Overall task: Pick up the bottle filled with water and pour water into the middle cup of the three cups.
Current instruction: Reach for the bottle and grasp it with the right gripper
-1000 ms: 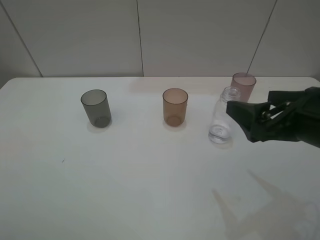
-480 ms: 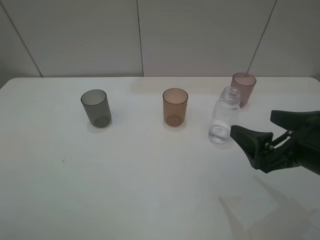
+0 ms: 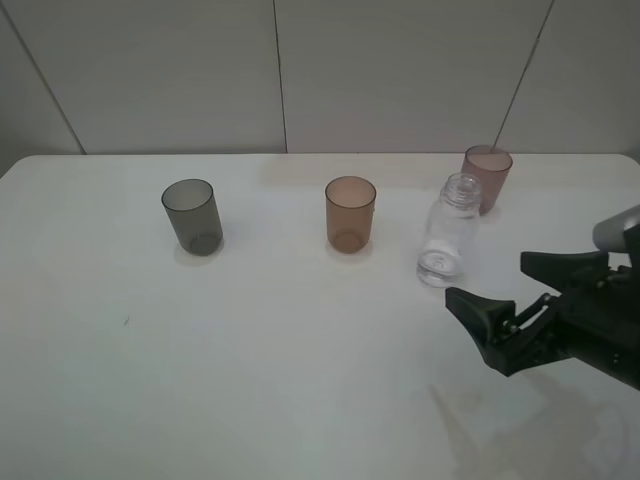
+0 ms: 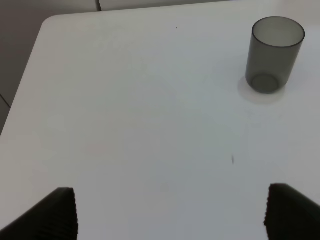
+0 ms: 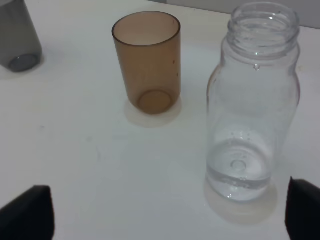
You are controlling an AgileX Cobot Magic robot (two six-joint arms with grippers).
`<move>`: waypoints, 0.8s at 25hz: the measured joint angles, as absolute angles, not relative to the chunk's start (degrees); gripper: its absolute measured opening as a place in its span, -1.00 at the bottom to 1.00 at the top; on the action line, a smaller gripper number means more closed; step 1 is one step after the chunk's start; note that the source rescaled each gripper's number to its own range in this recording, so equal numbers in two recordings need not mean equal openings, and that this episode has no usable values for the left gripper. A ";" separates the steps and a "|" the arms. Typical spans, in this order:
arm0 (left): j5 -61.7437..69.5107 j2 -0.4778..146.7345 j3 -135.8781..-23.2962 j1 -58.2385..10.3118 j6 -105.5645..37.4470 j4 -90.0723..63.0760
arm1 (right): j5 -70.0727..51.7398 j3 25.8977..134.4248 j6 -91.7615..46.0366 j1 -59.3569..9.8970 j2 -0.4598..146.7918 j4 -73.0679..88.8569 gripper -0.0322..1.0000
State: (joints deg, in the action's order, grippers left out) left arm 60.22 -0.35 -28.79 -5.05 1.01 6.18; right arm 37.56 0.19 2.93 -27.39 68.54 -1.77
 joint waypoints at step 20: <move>60.22 -0.35 -28.79 -5.05 1.01 6.18 | 68.82 6.70 -0.59 -27.34 105.42 9.00 1.00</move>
